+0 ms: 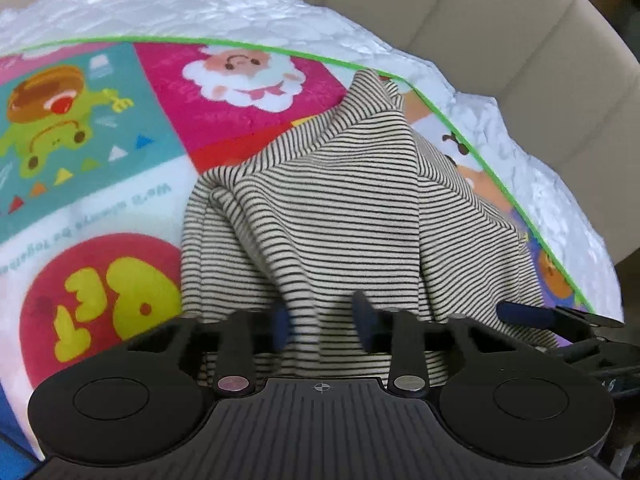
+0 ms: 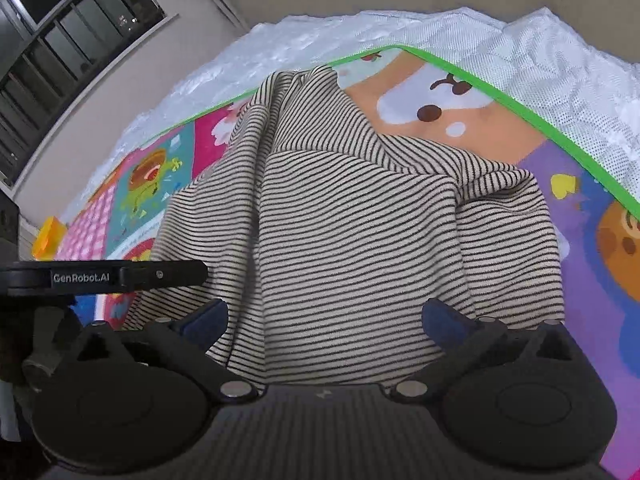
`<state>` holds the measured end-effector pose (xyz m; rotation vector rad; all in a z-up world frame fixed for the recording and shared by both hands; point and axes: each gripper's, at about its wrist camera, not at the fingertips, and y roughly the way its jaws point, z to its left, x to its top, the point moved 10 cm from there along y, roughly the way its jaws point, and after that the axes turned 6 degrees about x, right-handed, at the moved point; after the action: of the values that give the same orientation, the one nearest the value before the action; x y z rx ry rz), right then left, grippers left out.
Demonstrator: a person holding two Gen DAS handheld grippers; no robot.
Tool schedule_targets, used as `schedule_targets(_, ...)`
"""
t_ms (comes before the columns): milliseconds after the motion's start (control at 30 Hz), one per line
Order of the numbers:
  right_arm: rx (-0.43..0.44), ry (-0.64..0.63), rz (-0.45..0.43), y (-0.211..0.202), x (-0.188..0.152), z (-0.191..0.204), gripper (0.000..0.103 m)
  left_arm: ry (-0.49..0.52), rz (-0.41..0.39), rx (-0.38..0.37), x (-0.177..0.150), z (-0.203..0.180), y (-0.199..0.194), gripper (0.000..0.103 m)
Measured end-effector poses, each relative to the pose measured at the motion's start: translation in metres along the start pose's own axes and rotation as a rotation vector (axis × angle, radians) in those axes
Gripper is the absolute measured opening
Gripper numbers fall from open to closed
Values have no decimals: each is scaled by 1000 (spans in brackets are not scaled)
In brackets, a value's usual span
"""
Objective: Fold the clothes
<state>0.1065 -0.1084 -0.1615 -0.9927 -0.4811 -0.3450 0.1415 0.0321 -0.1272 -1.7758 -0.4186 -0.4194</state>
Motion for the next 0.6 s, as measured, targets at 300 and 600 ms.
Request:
schedule_targets(300,-76,-92,29,6,-5,7,103,-38,85,-132,-11,-11,0,58)
schedule_targets(600,-12,-10,-24,-2,0,2,103,-111,-87,-251,39,-9,-40,11)
